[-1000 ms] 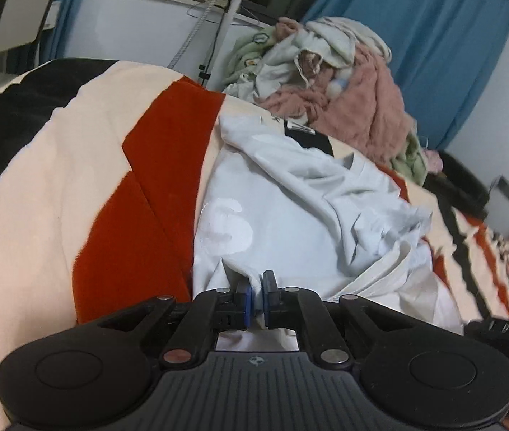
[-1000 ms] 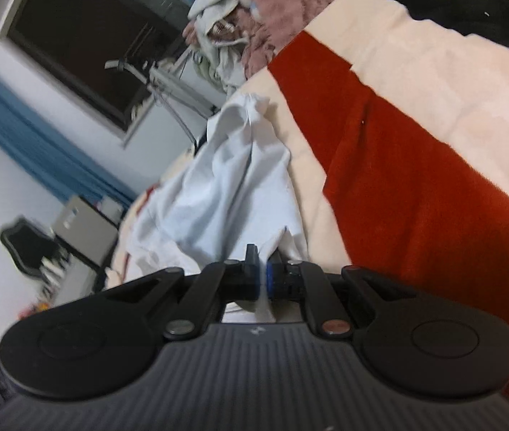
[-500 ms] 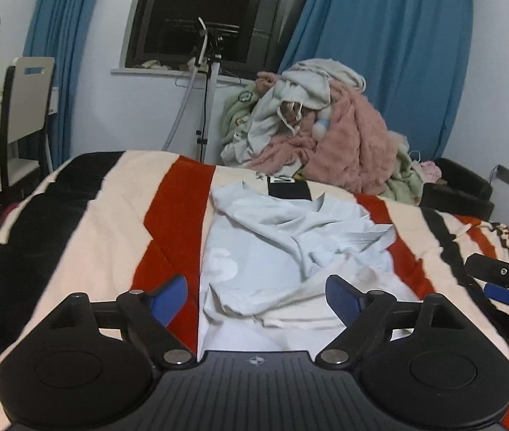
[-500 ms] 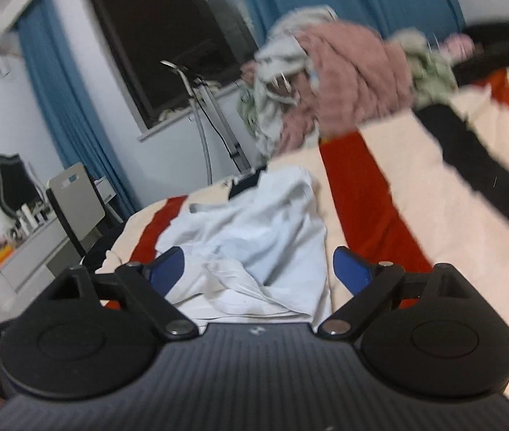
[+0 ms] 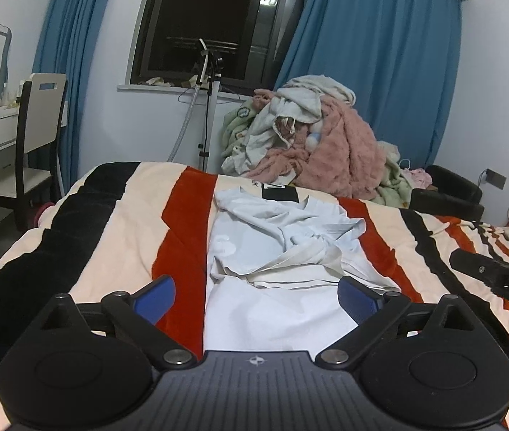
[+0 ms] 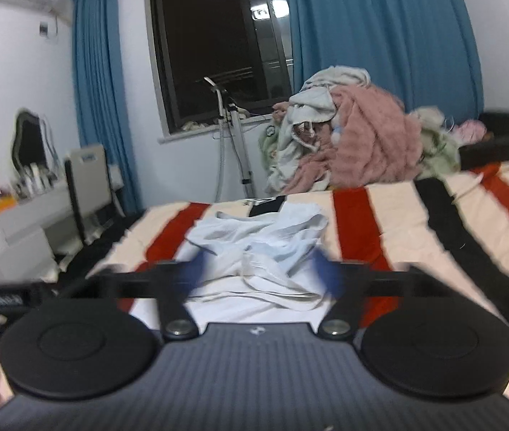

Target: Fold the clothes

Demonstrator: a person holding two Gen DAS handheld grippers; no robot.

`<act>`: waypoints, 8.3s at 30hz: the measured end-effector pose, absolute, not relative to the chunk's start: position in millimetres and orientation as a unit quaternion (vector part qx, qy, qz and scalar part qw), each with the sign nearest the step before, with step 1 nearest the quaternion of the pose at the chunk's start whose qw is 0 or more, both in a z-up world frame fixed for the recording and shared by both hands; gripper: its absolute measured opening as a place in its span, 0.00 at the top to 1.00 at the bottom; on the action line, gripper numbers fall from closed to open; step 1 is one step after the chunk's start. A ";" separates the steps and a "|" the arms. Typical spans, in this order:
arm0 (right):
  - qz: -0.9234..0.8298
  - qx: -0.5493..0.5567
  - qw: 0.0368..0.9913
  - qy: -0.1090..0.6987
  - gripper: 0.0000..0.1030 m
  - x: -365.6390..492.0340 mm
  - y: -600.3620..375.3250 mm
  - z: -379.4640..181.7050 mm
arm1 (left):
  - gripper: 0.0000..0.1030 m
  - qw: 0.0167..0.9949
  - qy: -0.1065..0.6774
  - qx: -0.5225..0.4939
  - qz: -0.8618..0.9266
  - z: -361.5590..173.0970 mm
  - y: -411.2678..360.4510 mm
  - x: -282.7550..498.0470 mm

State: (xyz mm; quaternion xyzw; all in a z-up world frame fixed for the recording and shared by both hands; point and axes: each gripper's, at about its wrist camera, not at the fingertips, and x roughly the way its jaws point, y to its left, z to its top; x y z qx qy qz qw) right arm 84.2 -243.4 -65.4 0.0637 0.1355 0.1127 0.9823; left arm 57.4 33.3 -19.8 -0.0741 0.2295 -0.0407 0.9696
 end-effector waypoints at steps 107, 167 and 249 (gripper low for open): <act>0.069 0.397 0.891 0.210 0.91 99.9 -284.3 -62.8 | 0.96 0.887 0.264 -0.372 -0.069 2.5 80.3 94.3; 0.145 0.048 0.939 0.309 0.61 125.7 -228.2 -122.8 | 0.09 0.934 0.345 -0.023 -0.093 -95.3 20.1 108.3; 0.058 0.483 0.862 0.141 0.83 10.1 -348.8 -65.8 | 0.84 0.822 0.294 -0.452 -0.183 -31.4 62.5 62.6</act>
